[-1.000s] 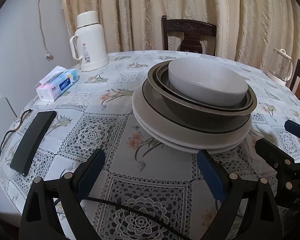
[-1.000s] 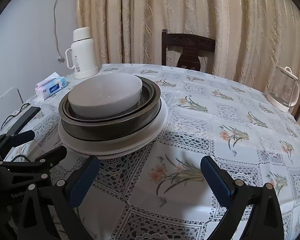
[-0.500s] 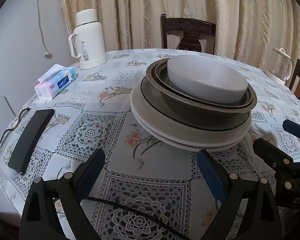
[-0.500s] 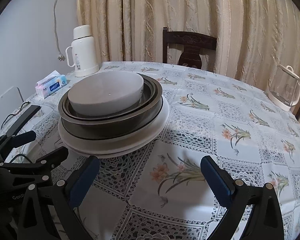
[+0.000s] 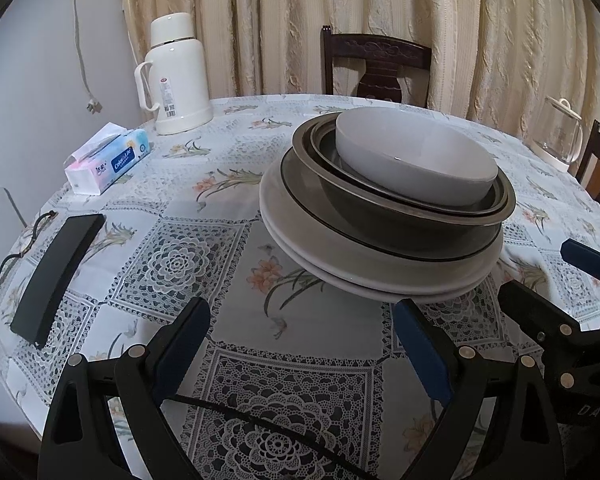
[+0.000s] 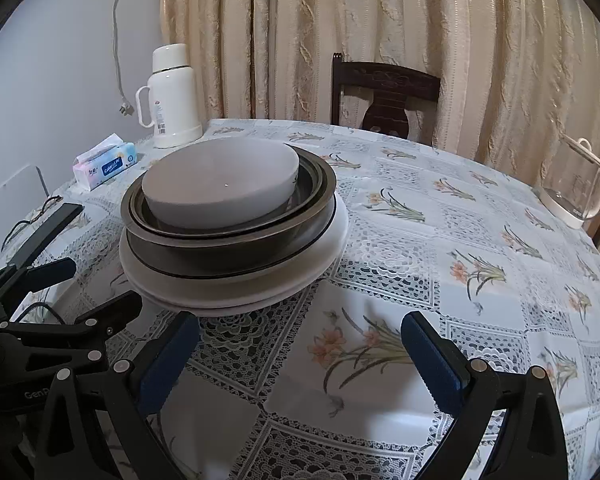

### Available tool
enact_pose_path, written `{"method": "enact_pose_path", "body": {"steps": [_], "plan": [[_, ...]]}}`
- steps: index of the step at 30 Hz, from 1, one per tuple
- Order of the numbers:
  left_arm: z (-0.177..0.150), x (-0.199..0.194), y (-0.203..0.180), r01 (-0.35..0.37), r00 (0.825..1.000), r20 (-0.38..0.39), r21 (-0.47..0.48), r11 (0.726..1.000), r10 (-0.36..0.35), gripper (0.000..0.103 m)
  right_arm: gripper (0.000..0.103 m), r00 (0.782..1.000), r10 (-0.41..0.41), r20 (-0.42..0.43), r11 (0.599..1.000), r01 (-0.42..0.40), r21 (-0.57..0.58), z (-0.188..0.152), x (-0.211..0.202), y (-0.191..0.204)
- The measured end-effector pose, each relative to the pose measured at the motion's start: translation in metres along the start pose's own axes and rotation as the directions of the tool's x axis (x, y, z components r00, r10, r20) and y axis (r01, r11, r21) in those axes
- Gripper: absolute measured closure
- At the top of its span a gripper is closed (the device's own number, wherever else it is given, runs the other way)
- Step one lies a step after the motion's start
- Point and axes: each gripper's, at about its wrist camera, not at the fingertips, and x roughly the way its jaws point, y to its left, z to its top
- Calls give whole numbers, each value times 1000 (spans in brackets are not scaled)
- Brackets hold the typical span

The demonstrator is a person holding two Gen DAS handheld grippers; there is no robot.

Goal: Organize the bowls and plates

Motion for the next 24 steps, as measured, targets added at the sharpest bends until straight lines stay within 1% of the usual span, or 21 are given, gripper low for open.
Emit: {"method": "enact_pose_path", "body": {"steps": [12, 24], "plan": [[0, 2, 3, 14, 1000, -9, -10, 1000, -15, 9, 0, 1000, 14, -11, 1000, -14, 0, 1, 4, 0], [0, 6, 4, 21, 999, -26, -18, 1000, -21, 9, 0, 999, 47, -12, 999, -47, -8, 1, 3, 2]]}}
